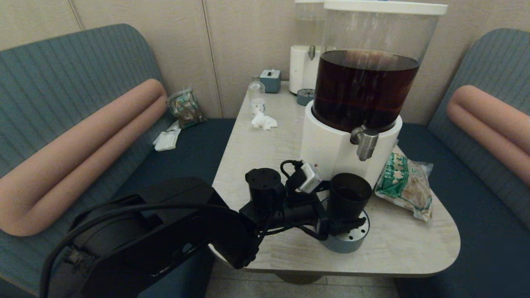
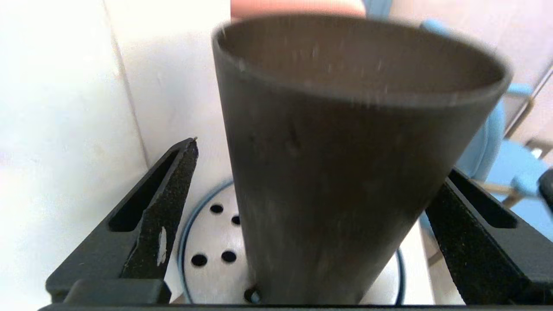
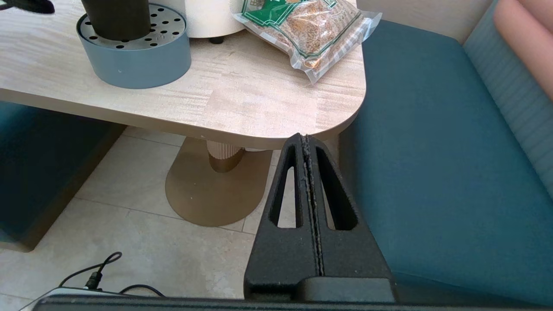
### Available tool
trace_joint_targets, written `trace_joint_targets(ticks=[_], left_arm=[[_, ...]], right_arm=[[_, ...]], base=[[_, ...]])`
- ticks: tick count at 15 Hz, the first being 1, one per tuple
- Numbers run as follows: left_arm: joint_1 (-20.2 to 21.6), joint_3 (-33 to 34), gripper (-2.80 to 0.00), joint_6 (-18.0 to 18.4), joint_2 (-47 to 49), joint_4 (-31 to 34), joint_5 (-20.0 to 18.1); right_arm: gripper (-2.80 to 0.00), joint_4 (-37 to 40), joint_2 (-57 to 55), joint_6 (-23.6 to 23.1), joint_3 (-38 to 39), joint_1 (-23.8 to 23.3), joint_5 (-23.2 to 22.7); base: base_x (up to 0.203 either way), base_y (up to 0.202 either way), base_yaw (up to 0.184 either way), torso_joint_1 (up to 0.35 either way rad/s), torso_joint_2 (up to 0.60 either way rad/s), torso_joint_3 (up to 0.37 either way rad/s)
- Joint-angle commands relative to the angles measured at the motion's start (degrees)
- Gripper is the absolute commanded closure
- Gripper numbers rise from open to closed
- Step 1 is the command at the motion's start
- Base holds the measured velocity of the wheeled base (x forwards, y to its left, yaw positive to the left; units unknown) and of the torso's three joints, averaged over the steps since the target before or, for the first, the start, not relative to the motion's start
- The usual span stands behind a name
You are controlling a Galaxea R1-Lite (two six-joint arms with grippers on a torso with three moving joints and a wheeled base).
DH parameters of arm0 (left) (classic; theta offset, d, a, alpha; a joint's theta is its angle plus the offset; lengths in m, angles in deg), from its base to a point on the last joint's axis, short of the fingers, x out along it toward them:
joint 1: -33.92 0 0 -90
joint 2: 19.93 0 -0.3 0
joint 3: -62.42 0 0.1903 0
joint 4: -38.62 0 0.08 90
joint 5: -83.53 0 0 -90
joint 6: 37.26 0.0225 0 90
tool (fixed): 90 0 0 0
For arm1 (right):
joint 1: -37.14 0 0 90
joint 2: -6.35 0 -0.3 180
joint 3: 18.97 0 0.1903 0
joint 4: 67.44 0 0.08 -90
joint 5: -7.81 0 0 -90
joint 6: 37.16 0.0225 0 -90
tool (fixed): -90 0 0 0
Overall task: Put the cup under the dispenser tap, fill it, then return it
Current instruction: Place the cup next to the water dispenser
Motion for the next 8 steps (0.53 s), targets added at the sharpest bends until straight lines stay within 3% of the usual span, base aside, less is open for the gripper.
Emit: trace_joint_targets(ticks=[1, 8], left_arm=[[0.0, 0.0, -2.80, -1.5, 0.0, -2.4, -0.2], [-0.2, 0.6, -2.80, -1.9, -0.4, -2.9, 0.5]], right_arm=[[0.00, 0.0, 0.1, 0.0, 0.0, 0.0, 0.0], [0.00, 0.0, 0.1, 0.0, 0.0, 0.0, 0.0]], base=[[0.000, 0.000, 0.000, 0.000, 0.00, 0.000], [0.000, 0.000, 0.000, 0.000, 0.00, 0.000]])
